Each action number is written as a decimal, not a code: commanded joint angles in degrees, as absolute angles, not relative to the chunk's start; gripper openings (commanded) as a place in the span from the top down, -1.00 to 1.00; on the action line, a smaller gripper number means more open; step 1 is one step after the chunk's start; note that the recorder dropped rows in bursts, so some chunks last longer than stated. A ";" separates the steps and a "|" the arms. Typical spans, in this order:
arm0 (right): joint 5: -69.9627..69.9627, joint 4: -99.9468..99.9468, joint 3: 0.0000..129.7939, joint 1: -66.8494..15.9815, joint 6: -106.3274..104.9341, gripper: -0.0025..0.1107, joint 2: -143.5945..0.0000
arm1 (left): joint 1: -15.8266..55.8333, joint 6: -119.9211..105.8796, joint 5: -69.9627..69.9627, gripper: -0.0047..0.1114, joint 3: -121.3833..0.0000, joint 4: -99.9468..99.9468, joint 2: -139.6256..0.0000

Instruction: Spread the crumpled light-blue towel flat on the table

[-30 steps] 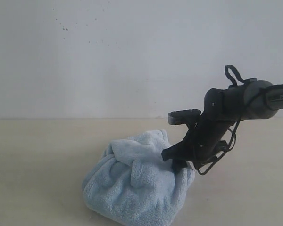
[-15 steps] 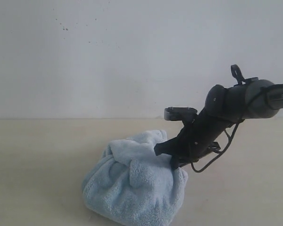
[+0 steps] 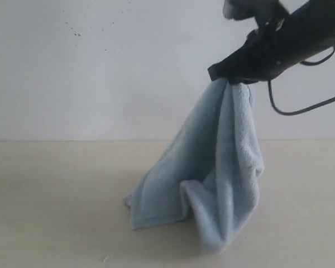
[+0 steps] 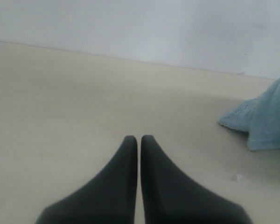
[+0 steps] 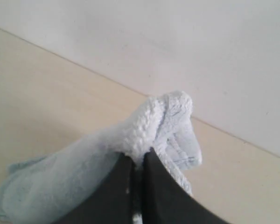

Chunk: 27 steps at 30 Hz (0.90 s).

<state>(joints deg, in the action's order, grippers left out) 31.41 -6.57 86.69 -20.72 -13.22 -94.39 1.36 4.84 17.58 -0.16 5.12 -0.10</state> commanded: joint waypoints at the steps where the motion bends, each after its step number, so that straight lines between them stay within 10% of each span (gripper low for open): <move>1: 37.62 -6.02 86.88 -20.58 -15.84 0.96 -91.96 | 1.84 4.58 17.56 0.85 0.00 5.03 0.00; 10: 61.22 -12.36 84.46 -20.58 -23.23 0.94 -96.50 | 1.84 4.58 17.56 0.85 0.00 5.03 0.00; 16: 69.96 -17.29 84.46 -20.68 -24.63 -0.07 -103.80 | 1.84 4.58 17.56 0.85 0.00 5.03 0.00; 27: 66.81 -17.12 88.71 -20.68 -21.07 -0.09 -99.96 | 1.84 4.58 17.56 0.85 0.00 5.03 0.00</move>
